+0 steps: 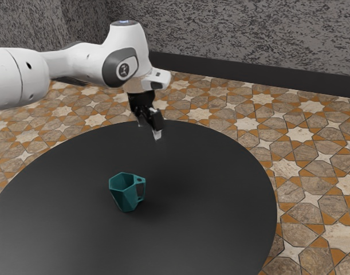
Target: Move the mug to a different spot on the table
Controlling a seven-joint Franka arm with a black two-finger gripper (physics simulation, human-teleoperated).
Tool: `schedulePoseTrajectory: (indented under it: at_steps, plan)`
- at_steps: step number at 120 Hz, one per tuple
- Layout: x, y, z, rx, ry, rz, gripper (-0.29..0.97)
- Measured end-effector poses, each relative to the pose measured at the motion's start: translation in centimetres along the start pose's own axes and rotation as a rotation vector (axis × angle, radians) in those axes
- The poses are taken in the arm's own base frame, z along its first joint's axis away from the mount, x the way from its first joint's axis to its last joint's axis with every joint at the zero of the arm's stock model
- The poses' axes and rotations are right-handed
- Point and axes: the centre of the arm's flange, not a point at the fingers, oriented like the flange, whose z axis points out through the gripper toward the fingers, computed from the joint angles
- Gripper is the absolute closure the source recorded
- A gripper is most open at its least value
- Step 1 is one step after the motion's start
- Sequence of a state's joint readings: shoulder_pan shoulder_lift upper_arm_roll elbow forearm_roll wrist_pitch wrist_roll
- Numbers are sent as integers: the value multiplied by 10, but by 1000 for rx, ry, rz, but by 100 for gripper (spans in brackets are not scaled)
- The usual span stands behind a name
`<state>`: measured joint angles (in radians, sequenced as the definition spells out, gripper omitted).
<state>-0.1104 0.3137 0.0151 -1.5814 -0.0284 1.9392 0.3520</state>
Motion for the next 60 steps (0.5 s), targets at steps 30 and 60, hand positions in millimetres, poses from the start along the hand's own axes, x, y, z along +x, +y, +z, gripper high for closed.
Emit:
schedulePoseTrajectory:
  at_steps: [30, 60]
  plan:
    - [-61, -11, -95, 13, 33, -167, 0]
    - [-114, -74, -169, 26, 41, -409, 0]
